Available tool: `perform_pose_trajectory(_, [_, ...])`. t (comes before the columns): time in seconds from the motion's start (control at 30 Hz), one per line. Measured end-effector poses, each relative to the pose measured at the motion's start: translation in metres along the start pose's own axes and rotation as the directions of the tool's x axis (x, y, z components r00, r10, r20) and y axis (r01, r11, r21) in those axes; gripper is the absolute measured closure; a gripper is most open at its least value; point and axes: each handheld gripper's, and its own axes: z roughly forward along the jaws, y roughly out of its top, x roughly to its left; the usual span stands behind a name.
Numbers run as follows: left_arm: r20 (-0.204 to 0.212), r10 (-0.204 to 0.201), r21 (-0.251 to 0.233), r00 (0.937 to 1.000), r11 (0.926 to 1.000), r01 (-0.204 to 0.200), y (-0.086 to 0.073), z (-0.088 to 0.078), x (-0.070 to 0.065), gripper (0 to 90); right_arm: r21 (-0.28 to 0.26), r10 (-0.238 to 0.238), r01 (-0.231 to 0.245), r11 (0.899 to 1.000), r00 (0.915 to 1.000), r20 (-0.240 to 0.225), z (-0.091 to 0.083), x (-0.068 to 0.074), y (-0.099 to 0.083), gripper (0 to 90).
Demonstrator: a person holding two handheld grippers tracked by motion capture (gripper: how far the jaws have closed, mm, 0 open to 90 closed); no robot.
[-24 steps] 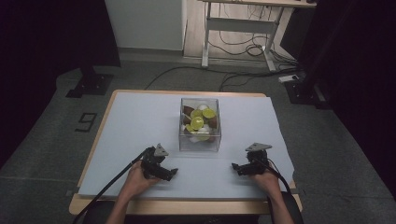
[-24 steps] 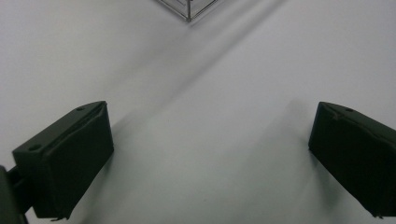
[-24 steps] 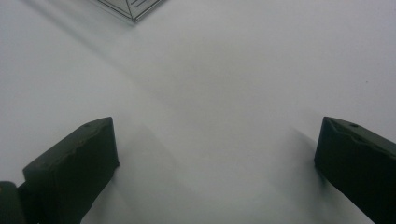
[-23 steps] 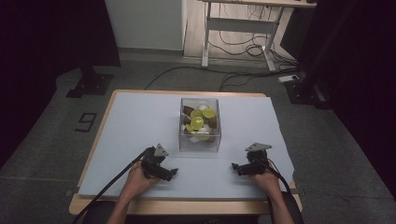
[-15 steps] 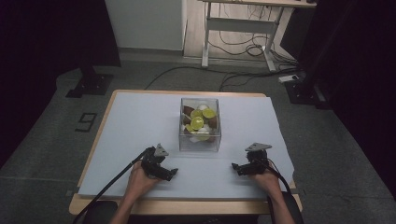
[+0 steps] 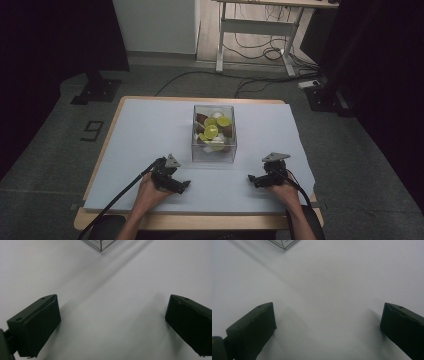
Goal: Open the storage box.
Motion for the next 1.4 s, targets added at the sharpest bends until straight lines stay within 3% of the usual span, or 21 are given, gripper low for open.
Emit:
perform_pose_trajectory(0.07, [0.002, -0.003, 0.001, 1.0000, 1.0000, 0.003, 0.000, -0.001, 0.001, 0.3, -0.001, -0.020, 0.020, 1.000, 0.9996, -0.018, -0.003, 0.002, 0.001, 10.0])
perform_pose_trajectory(0.13, [0.001, -0.004, 0.003, 1.0000, 1.0000, 0.004, 0.000, -0.001, 0.001, 0.5, 0.002, -0.024, 0.024, 1.000, 0.9995, -0.021, -0.004, 0.003, 0.002, 12.4])
perform_pose_trajectory(0.17, [-0.001, -0.005, 0.005, 1.0000, 1.0000, 0.005, 0.000, -0.002, 0.001, 1.0, 0.001, -0.047, 0.047, 0.999, 0.9987, -0.018, -0.006, 0.005, 0.002, 12.9])
perform_pose_trajectory(0.3, [-0.018, 0.005, -0.001, 0.9998, 1.0000, -0.005, 0.001, -0.004, 0.000, 3.0, -0.020, -0.051, 0.051, 0.999, 0.9982, -0.031, -0.010, 0.005, 0.004, 12.8])
perform_pose_trajectory(0.5, [0.020, -0.012, -0.049, 0.9997, 0.9987, 0.013, 0.004, -0.012, 0.001, 5.9, -0.028, -0.064, 0.063, 0.998, 0.9968, -0.048, -0.015, 0.006, 0.005, 12.5])
perform_pose_trajectory(0.57, [0.034, -0.011, -0.074, 0.9994, 0.9971, 0.013, 0.006, -0.017, 0.000, 9.2, -0.009, -0.089, 0.089, 0.996, 0.9955, -0.031, -0.017, 0.010, 0.009, 12.4])
perform_pose_trajectory(0.7, [0.046, -0.003, -0.110, 0.9989, 0.9939, 0.008, 0.010, -0.025, -0.002, 14.1, -0.003, -0.110, 0.110, 0.994, 0.9930, -0.045, -0.019, 0.016, 0.013, 12.4])
perform_pose_trajectory(0.87, [0.054, 0.005, -0.127, 0.9985, 0.9919, 0.002, 0.016, -0.029, -0.004, 16.0, -0.012, -0.089, 0.089, 0.996, 0.9934, -0.072, -0.023, 0.018, 0.016, 12.0])
perform_pose_trajectory(1.13, [0.063, 0.034, -0.155, 0.9974, 0.9876, -0.023, 0.026, -0.036, -0.008, 21.4, -0.112, -0.061, 0.046, 0.993, 0.9894, -0.132, -0.036, 0.023, 0.026, 12.4])
perform_pose_trajectory(1.33, [0.070, 0.047, -0.181, 0.9964, 0.9829, -0.034, 0.038, -0.038, -0.010, 25.2, -0.131, -0.094, 0.078, 0.988, 0.9887, -0.117, -0.039, 0.029, 0.034, 15.5])
perform_pose_trajectory(1.4, [0.072, 0.058, -0.182, 0.9957, 0.9823, -0.044, 0.041, -0.038, -0.011, 26.7, -0.122, -0.083, 0.066, 0.990, 0.9866, -0.141, -0.038, 0.031, 0.036, 16.8])
